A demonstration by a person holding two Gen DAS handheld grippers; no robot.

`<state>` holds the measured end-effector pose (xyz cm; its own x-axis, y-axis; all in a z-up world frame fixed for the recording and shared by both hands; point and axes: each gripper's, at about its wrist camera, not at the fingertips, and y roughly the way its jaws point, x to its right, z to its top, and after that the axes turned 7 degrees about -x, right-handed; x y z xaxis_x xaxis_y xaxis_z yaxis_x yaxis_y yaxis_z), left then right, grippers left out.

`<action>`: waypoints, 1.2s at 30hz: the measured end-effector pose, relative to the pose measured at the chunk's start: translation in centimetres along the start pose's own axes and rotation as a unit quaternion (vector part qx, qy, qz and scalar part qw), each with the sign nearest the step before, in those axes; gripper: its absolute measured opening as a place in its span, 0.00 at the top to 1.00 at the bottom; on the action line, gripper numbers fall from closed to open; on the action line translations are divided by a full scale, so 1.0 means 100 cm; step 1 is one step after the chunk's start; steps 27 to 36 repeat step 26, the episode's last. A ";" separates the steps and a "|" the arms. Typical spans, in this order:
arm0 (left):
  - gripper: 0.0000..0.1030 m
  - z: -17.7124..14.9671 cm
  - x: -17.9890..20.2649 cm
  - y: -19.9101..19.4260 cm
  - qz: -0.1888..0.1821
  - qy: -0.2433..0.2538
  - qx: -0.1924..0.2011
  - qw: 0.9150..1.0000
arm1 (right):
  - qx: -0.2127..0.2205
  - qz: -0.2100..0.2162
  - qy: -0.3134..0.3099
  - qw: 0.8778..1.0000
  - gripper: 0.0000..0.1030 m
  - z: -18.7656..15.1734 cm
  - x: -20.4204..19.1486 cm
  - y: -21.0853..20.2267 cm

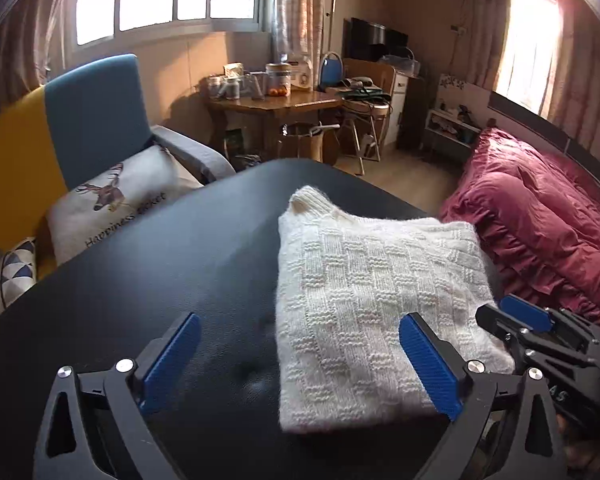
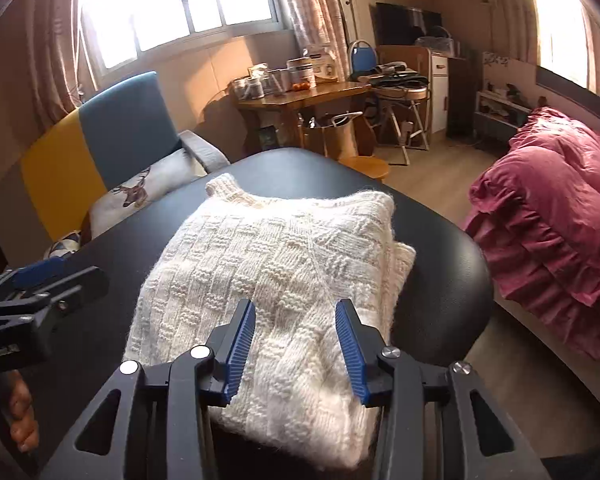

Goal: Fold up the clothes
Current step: 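Release the sweater and withdraw both grippers from the folded stack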

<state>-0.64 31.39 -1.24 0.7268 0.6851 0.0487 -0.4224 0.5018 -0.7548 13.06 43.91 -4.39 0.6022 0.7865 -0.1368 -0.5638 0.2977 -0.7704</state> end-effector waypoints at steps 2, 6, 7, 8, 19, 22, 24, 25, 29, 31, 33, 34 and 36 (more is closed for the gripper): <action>0.01 -0.003 0.003 -0.017 0.004 0.003 0.009 1.000 | -0.002 -0.005 -0.001 1.000 0.59 -0.002 -0.010 -0.004; 0.01 -0.010 0.009 -0.045 -0.010 0.017 0.020 1.000 | 0.001 -0.010 -0.025 1.000 0.59 -0.004 -0.030 -0.013; 0.01 -0.011 0.011 -0.052 -0.015 0.017 0.021 1.000 | 0.001 -0.008 -0.031 0.999 0.59 -0.005 -0.034 -0.015; 0.01 -0.011 0.012 -0.059 -0.009 0.013 0.021 1.000 | 0.002 -0.005 -0.036 0.999 0.59 -0.006 -0.037 -0.017; 0.01 -0.013 0.016 -0.105 0.024 0.012 0.059 0.998 | 0.001 0.013 -0.071 0.997 0.59 -0.019 -0.052 -0.029; 0.01 -0.014 0.016 -0.103 0.017 0.009 0.053 0.998 | 0.000 0.009 -0.068 0.998 0.59 -0.021 -0.048 -0.029; 0.01 -0.014 0.019 -0.100 0.011 0.011 0.043 0.999 | -0.002 0.009 -0.062 0.998 0.59 -0.023 -0.045 -0.029; 0.01 -0.014 0.021 -0.099 0.010 0.012 0.041 0.999 | -0.003 0.009 -0.060 0.998 0.59 -0.023 -0.044 -0.028; 0.01 -0.015 0.022 -0.097 0.009 0.014 0.038 0.999 | -0.004 0.008 -0.058 0.998 0.59 -0.024 -0.042 -0.028; 0.01 -0.015 0.022 -0.097 0.009 0.014 0.038 0.999 | -0.004 0.008 -0.058 0.998 0.59 -0.024 -0.042 -0.028; 0.01 -0.015 0.022 -0.097 0.009 0.014 0.038 0.999 | -0.004 0.008 -0.058 0.998 0.59 -0.024 -0.042 -0.028; 0.01 -0.015 0.022 -0.097 0.009 0.014 0.038 0.999 | -0.004 0.008 -0.058 0.998 0.59 -0.024 -0.042 -0.028; 0.01 -0.015 0.022 -0.097 0.009 0.014 0.038 0.999 | -0.004 0.008 -0.058 0.998 0.59 -0.024 -0.042 -0.028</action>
